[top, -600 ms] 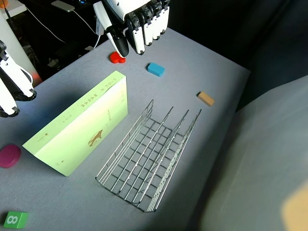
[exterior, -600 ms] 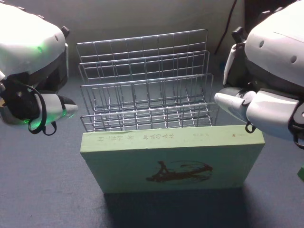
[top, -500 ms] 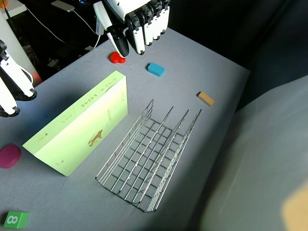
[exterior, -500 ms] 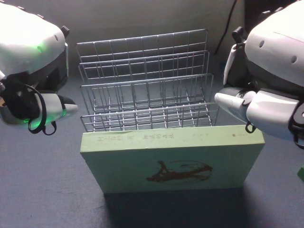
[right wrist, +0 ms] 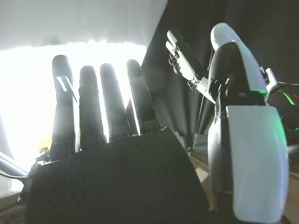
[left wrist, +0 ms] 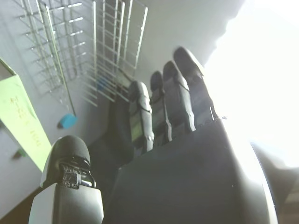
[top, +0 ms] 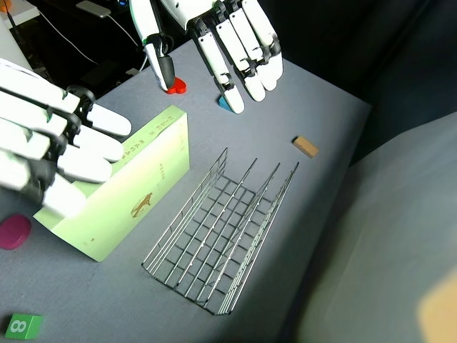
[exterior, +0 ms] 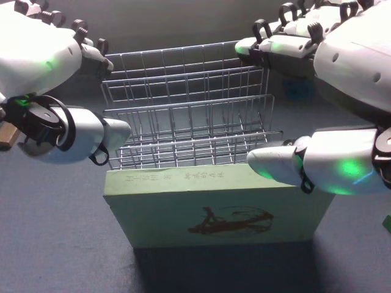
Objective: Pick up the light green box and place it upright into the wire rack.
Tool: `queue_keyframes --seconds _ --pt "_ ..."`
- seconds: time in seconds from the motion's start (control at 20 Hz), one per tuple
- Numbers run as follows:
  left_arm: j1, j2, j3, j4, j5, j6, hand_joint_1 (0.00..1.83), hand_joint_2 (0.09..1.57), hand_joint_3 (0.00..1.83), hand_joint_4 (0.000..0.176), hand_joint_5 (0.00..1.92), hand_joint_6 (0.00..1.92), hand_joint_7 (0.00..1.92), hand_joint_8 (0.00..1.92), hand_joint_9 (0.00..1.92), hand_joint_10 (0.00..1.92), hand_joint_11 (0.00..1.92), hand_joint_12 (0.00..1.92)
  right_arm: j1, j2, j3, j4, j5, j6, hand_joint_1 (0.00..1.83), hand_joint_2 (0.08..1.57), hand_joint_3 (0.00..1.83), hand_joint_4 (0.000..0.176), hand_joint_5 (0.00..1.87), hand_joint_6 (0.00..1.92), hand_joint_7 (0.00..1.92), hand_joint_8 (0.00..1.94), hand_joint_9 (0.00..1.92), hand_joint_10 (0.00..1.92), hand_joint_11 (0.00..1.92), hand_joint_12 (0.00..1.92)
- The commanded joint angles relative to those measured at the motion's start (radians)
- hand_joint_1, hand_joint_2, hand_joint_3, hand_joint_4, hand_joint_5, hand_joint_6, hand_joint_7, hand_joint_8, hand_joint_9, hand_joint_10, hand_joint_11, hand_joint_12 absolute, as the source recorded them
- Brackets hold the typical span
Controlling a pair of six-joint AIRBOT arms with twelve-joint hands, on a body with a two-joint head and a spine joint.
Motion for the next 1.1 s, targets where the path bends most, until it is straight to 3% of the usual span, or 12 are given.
queue_keyframes --seconds 0.0,0.25,0.45,0.65,0.8,0.9,1.05 --pt "-0.004 0.003 0.008 0.083 -0.011 0.003 0.16 1.25 0.0 0.026 0.39 0.0 0.26 0.0 0.26 0.0 0.0 0.74 0.019 -0.001 0.006 -0.096 0.018 0.016 0.23 1.1 0.01 0.049 0.17 0.0 0.16 0.0 0.16 0.0 0.0 0.71" --pt "-0.004 0.004 0.078 0.084 -0.036 0.057 0.16 1.25 0.0 0.027 0.37 0.0 0.25 0.0 0.25 0.0 0.0 0.74 0.025 -0.065 0.066 -0.09 0.047 0.019 0.38 1.04 0.0 0.048 0.17 0.0 0.16 0.0 0.15 0.0 0.0 0.7" --pt "-0.003 0.005 0.138 0.084 -0.08 0.102 0.16 1.25 0.0 0.026 0.38 0.01 0.25 0.0 0.25 0.0 0.0 0.71 0.048 -0.15 0.13 0.113 0.013 -0.08 0.73 0.94 0.0 0.039 0.18 0.0 0.16 0.0 0.15 0.0 0.0 0.65" --pt "0.01 0.008 0.168 0.084 -0.099 0.131 0.15 1.25 0.0 0.026 0.39 0.01 0.25 0.0 0.25 0.0 0.0 0.7 0.03 -0.254 0.196 0.164 -0.056 -0.095 0.8 0.9 0.0 0.041 0.15 0.0 0.13 0.0 0.1 0.0 0.0 0.53" --pt "0.027 0.013 0.18 0.084 -0.108 0.146 0.15 1.25 0.0 0.026 0.38 0.0 0.25 0.0 0.25 0.0 0.0 0.7 0.047 -0.316 0.247 0.288 -0.067 -0.122 0.84 0.91 0.0 0.042 0.14 0.0 0.12 0.0 0.09 0.0 0.0 0.51" --pt "0.033 0.015 0.185 0.084 -0.105 0.164 0.15 1.25 0.0 0.026 0.38 0.0 0.25 0.0 0.25 0.0 0.0 0.7 0.063 -0.339 0.27 0.372 -0.069 -0.143 0.85 0.91 0.0 0.042 0.14 0.0 0.12 0.0 0.08 0.0 0.0 0.51" --pt "0.043 0.017 0.198 0.083 -0.103 0.189 0.15 1.26 0.0 0.026 0.39 0.0 0.26 0.0 0.26 0.0 0.0 0.7 0.08 -0.366 0.279 0.387 -0.076 -0.135 0.85 0.91 0.0 0.041 0.14 0.0 0.14 0.01 0.08 0.0 0.0 0.5"
